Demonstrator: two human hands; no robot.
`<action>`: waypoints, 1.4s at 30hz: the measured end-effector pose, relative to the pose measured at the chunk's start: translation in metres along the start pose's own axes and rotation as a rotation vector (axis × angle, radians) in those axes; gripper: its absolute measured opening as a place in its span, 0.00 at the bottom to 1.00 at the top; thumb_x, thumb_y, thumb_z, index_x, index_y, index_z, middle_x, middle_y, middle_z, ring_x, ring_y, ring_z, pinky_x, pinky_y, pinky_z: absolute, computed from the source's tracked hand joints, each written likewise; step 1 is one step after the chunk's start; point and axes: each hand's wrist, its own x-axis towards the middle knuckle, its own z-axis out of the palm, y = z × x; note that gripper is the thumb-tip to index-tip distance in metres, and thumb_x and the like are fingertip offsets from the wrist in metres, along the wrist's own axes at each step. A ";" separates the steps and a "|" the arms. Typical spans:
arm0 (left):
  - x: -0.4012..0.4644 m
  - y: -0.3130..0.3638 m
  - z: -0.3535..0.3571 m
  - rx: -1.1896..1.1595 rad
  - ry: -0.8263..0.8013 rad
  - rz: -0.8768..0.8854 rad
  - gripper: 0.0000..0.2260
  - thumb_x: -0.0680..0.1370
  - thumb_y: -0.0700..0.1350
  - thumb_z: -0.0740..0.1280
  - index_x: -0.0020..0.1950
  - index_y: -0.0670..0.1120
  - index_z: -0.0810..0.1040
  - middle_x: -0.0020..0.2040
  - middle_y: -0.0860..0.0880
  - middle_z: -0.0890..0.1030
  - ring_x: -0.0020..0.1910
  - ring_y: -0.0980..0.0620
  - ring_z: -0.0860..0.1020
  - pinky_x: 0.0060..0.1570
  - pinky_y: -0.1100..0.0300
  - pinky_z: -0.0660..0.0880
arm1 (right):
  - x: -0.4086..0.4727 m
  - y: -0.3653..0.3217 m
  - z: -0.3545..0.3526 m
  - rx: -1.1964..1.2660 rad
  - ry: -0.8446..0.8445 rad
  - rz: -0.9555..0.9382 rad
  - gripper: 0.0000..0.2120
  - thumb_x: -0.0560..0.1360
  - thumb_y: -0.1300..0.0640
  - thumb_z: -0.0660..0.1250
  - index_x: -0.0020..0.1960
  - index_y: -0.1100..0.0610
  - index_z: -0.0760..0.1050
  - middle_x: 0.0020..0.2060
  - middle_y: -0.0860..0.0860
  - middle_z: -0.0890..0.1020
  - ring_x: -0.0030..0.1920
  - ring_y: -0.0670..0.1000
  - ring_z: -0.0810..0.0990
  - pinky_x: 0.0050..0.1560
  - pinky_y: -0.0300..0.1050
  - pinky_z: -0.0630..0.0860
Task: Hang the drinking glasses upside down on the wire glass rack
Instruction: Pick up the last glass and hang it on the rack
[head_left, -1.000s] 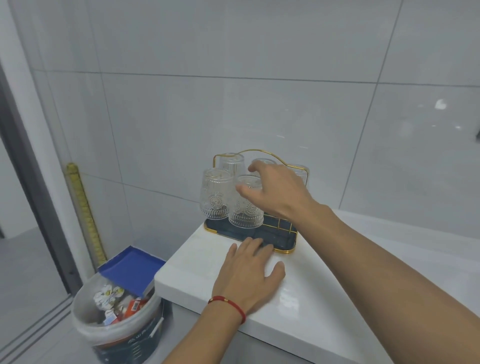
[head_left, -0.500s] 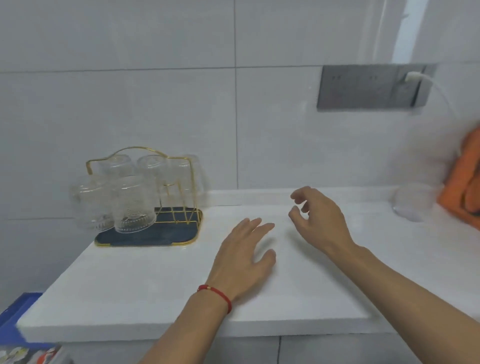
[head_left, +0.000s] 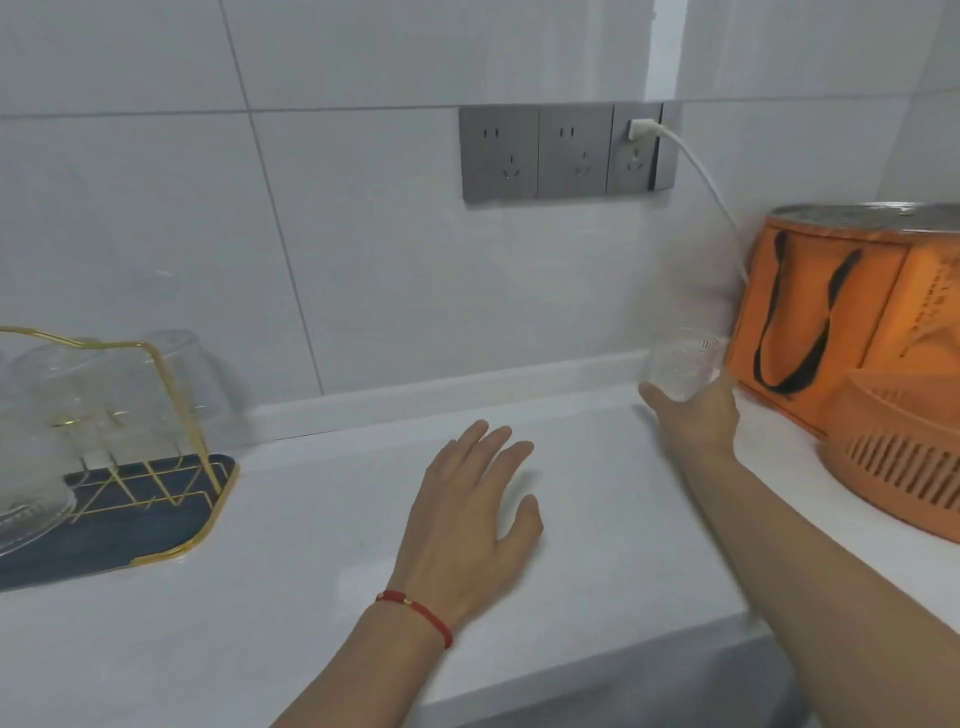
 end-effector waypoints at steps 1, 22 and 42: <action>0.000 -0.001 0.000 -0.019 0.029 -0.005 0.22 0.79 0.54 0.61 0.73 0.53 0.72 0.77 0.54 0.68 0.80 0.55 0.56 0.78 0.52 0.56 | 0.006 0.002 0.003 -0.006 -0.010 -0.007 0.48 0.74 0.52 0.79 0.83 0.63 0.55 0.77 0.63 0.70 0.77 0.64 0.68 0.74 0.54 0.67; 0.002 0.000 -0.029 -0.659 0.245 -0.420 0.36 0.67 0.63 0.74 0.72 0.60 0.66 0.64 0.59 0.75 0.52 0.55 0.82 0.49 0.59 0.81 | -0.117 -0.029 0.027 0.032 -0.430 -0.728 0.36 0.63 0.46 0.80 0.66 0.42 0.68 0.58 0.42 0.70 0.56 0.31 0.73 0.48 0.23 0.70; -0.114 -0.103 -0.165 -0.279 0.489 -0.702 0.12 0.79 0.50 0.65 0.61 0.49 0.78 0.57 0.48 0.84 0.53 0.50 0.82 0.58 0.55 0.75 | -0.272 -0.172 0.092 0.174 -0.749 -0.684 0.28 0.74 0.39 0.72 0.71 0.44 0.70 0.59 0.46 0.80 0.57 0.49 0.82 0.58 0.47 0.78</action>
